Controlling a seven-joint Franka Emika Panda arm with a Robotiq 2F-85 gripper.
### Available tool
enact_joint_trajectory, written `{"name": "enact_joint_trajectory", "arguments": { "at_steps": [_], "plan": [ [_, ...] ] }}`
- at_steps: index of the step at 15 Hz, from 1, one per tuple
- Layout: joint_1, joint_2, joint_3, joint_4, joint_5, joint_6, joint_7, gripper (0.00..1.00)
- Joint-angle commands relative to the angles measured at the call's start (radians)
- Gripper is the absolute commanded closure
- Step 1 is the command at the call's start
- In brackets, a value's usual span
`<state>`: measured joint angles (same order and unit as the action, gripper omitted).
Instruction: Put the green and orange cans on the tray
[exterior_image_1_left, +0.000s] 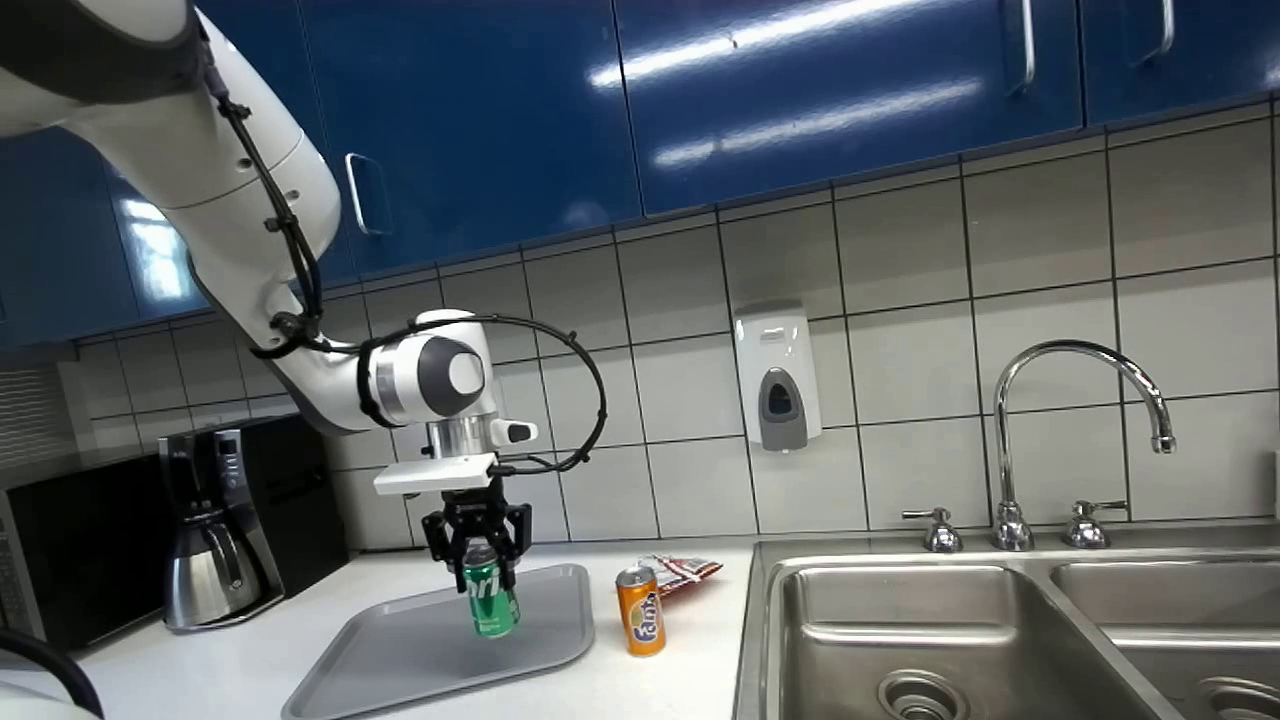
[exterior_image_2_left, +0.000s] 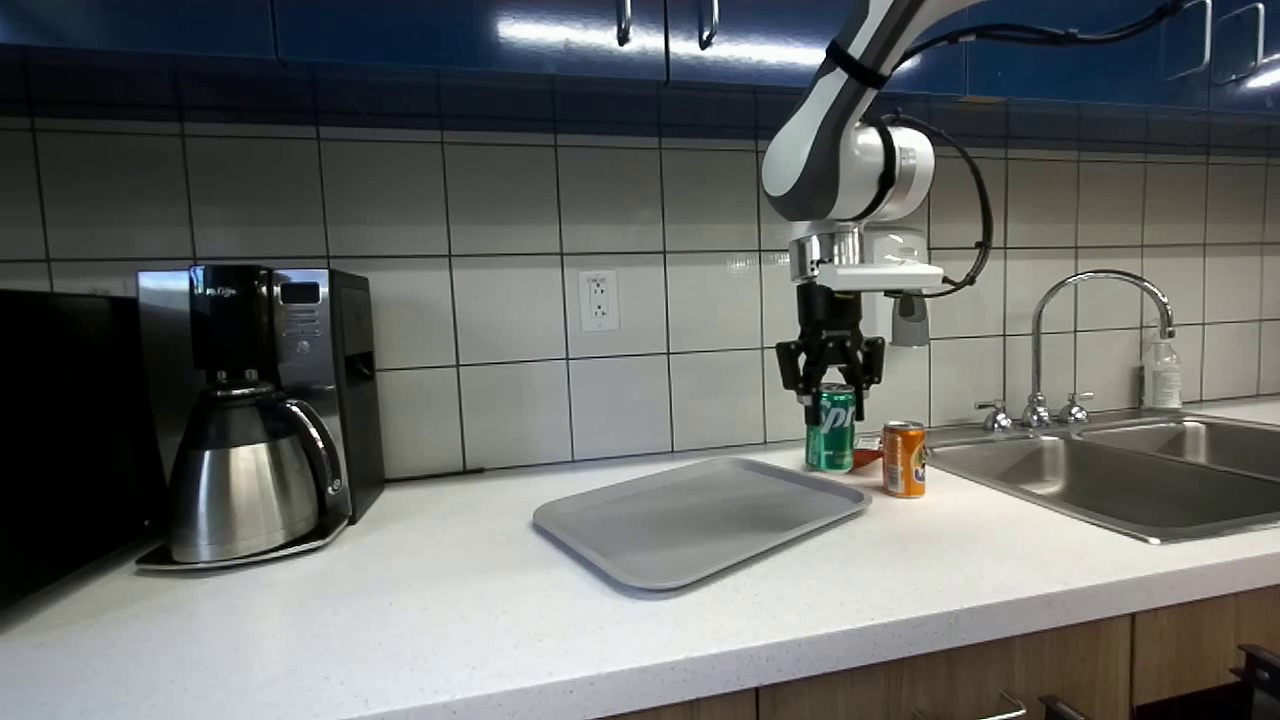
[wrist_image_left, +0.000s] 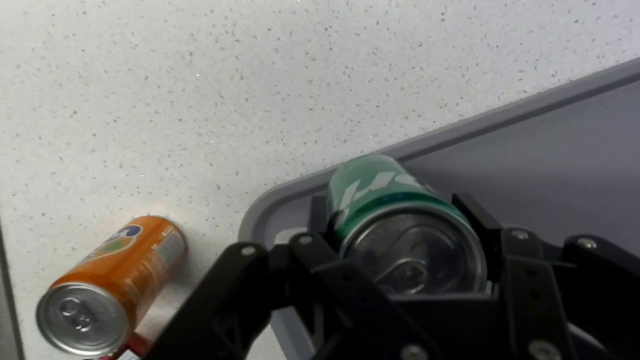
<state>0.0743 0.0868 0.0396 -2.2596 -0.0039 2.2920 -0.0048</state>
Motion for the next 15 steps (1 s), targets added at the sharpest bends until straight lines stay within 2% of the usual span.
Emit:
{"name": "enact_joint_trajectory", "arguments": {
  "at_steps": [1,10,15],
  "plan": [
    [0.016,0.086,0.03,0.103,0.02,-0.049,-0.002,0.62],
    [0.062,0.253,0.051,0.283,-0.01,-0.056,0.026,0.62],
    [0.095,0.308,0.048,0.318,-0.03,-0.064,0.04,0.62]
  ]
}}
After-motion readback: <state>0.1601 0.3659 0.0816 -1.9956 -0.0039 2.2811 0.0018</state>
